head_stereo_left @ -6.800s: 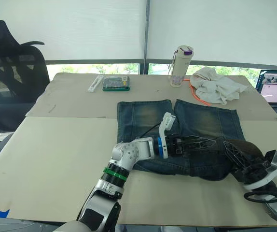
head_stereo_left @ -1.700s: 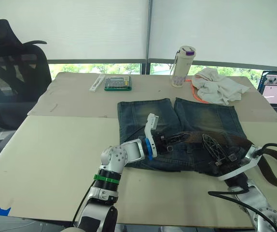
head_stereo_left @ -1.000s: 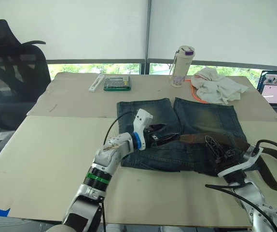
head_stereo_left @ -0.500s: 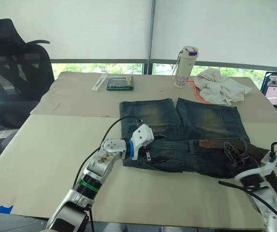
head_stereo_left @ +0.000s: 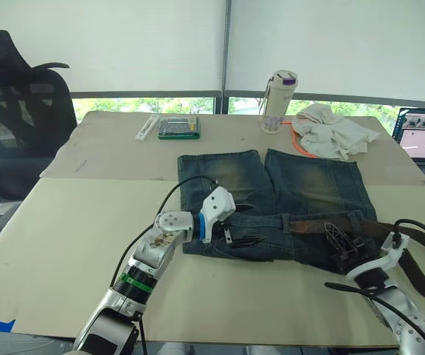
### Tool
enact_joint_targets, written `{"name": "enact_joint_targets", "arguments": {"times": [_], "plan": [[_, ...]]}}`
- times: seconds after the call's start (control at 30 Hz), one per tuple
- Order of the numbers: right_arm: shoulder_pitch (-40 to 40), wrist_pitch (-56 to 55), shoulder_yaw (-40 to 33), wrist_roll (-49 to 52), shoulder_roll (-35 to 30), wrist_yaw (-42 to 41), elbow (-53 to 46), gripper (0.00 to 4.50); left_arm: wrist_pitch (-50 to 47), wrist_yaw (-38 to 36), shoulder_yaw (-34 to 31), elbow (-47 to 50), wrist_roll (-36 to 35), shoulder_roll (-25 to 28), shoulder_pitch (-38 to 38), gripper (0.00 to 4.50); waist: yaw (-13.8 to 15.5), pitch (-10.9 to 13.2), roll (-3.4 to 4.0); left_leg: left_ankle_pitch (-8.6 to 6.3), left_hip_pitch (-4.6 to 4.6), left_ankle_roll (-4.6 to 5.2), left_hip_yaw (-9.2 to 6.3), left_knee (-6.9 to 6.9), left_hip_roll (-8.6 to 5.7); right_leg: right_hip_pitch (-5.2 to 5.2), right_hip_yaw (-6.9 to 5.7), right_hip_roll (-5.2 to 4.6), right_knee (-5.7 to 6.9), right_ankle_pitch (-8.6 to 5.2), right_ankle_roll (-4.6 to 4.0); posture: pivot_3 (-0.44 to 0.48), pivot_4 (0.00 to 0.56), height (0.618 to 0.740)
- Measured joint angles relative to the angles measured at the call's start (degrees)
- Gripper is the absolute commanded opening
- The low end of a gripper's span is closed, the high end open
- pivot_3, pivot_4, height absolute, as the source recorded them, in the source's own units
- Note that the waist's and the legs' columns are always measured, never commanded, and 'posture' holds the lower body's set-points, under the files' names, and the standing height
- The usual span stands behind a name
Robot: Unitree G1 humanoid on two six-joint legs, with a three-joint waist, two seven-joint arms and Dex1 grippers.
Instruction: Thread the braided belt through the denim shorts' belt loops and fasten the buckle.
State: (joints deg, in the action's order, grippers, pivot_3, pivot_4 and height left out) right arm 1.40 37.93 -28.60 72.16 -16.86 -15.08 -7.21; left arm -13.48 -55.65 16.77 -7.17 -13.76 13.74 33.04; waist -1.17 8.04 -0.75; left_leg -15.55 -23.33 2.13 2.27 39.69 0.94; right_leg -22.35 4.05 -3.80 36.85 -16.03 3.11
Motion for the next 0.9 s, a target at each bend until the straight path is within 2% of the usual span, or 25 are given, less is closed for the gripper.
{"name": "enact_joint_targets", "arguments": {"times": [0.23,0.47,0.9], "plan": [[-3.3,0.3,1.2,2.2,4.2,3.7,-0.4,0.0,-0.6,0.4,-0.1,0.0,0.1,0.1,0.0,4.47,-0.1,0.0,0.0,0.0,0.02,0.0,0.0,0.0,0.0,-0.02,0.01,-0.01,0.09,0.0,0.0,0.0,0.15,0.74],[-5.1,0.3,0.7,4.7,3.9,6.1,0.4,0.0,-1.6,1.1,-1.4,0.1,-0.1,0.6,-0.7,4.47,0.3,0.0,0.0,0.0,-0.01,0.0,0.0,0.0,-0.05,-0.02,-0.02,-0.09,0.08,0.0,0.0,0.0,0.15,0.74],[-5.1,0.9,3.7,3.0,4.8,6.8,-0.7,0.0,-1.6,1.1,-4.4,-0.3,-0.1,2.0,-0.7,4.47,0.2,0.0,0.0,0.0,0.01,0.0,0.0,0.0,-0.03,-0.03,-0.03,-0.08,0.1,0.0,0.0,0.0,0.15,0.74]]}}
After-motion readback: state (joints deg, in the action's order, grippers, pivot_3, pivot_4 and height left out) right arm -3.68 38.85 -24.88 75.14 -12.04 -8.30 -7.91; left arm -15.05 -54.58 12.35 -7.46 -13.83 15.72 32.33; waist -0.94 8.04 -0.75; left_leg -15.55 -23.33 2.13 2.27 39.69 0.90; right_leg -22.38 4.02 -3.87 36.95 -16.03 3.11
